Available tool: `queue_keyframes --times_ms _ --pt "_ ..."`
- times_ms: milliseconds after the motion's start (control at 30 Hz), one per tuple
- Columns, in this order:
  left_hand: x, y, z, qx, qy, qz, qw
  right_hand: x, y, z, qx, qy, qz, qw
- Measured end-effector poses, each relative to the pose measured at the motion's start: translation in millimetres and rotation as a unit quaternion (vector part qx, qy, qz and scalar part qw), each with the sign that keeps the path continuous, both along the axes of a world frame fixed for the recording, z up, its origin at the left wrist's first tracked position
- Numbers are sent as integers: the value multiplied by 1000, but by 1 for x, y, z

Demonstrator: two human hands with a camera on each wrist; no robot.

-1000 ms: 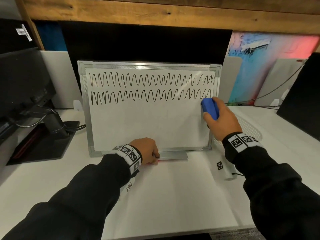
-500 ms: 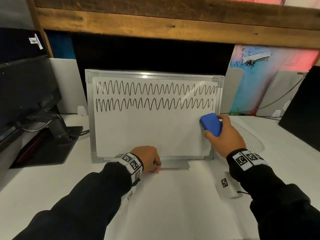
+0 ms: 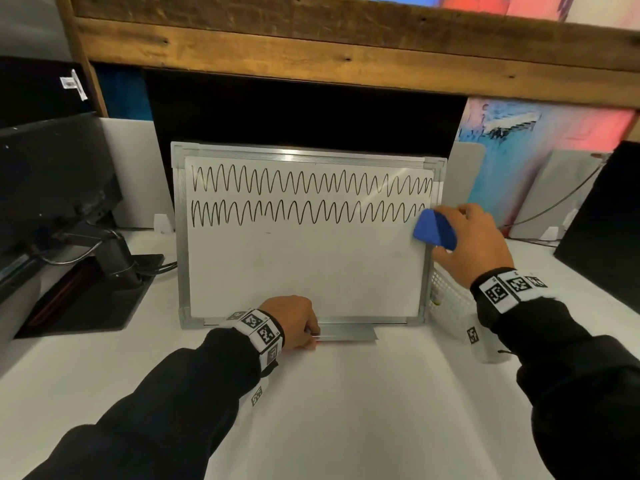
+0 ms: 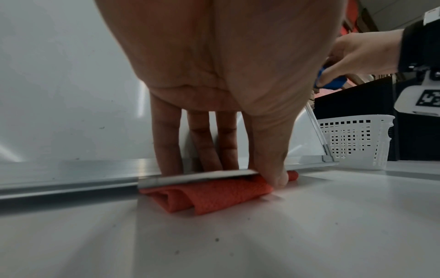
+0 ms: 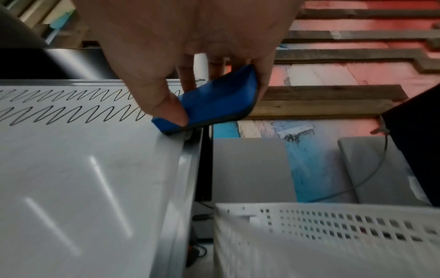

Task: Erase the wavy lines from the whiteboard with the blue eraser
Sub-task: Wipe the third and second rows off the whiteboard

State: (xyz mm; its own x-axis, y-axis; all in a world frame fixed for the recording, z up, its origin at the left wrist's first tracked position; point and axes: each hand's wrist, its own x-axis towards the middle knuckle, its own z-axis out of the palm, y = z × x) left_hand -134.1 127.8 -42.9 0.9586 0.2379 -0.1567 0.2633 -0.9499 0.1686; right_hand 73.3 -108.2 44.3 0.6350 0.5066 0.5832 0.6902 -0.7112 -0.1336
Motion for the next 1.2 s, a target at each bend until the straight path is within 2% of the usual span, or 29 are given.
queue_keyframes --times_ms 100,233,367,500,600,733,833,933,1067,1167,1200 --pt "-1 0 1 -1 -6 4 1000 7 3 17 14 -1 2 1000" --pt "-1 0 1 4 -2 -5 1000 10 -1 18 -81 -10 77 994" --pt "-1 0 1 3 -2 0 1000 15 0 19 -15 -2 51 999" --pt "-1 -1 2 10 -4 -4 1000 15 3 16 -57 -18 92 994" --pt "-2 -1 1 10 -6 0 1000 19 1 19 -8 -25 68 997" --pt "-2 -1 2 11 -7 -2 1000 20 -1 17 -71 -39 93 992" --pt "-2 -1 1 13 -10 -3 1000 21 0 18 -20 -36 73 996" --pt "-2 -1 1 16 -12 -4 1000 19 4 16 -68 -52 92 992" --pt "-3 -1 2 19 -9 -10 1000 19 8 18 -21 -41 78 996" --pt "-3 -1 3 11 -8 -5 1000 19 9 15 -51 -56 98 992" --pt "-3 -1 3 8 -6 -5 1000 20 8 17 -36 -55 88 994"
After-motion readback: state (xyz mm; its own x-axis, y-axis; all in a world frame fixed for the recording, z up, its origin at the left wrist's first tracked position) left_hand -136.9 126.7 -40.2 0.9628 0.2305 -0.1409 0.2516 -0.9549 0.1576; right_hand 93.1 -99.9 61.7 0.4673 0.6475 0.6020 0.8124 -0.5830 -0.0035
